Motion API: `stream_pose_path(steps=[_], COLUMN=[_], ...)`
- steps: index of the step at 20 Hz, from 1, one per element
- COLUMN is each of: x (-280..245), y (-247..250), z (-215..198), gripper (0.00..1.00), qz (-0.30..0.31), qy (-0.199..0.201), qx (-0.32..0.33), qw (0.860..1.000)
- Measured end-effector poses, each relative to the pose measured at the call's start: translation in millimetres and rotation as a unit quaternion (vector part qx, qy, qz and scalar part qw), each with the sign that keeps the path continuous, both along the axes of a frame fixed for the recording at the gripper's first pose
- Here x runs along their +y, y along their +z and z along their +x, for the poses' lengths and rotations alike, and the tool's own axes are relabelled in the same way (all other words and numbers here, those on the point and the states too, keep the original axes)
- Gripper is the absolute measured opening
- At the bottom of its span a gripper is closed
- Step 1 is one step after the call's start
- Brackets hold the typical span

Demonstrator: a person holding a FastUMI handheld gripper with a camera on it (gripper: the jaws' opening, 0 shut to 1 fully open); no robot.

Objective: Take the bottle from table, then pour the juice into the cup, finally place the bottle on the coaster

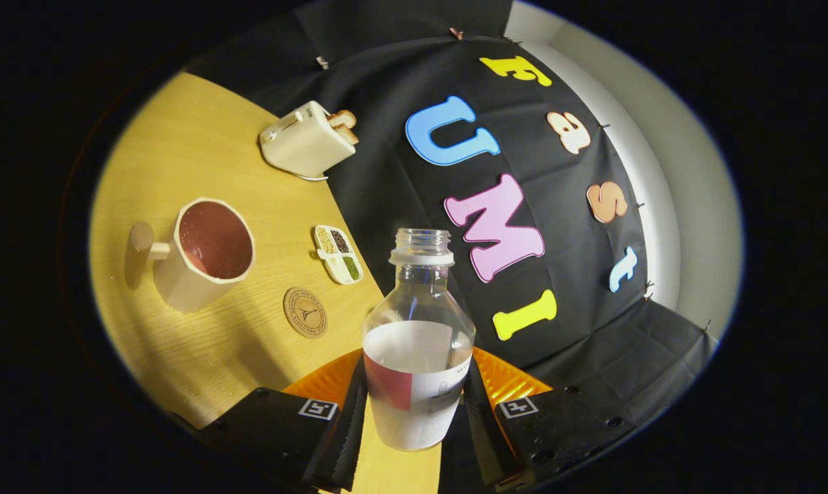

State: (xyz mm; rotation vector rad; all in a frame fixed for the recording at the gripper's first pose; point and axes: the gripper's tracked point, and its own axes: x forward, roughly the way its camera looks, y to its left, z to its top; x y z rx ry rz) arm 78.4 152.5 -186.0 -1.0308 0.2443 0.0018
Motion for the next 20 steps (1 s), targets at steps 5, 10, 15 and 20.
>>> stream_pose_path(steps=[5, 10, 15, 20], x=[20, 30, 31, 32], y=[-26, -35, -43, -51], z=[-1, 5, 11, 15], gripper=[0.7, 0.69, 0.69, 0.69], qz=[-0.054, -0.106, -0.165, -0.207], qy=[0.041, 0.056, 0.065, 0.077], qx=[0.029, 0.037, 0.05, 0.062], qw=[0.997, 0.992, 0.983, 0.973])
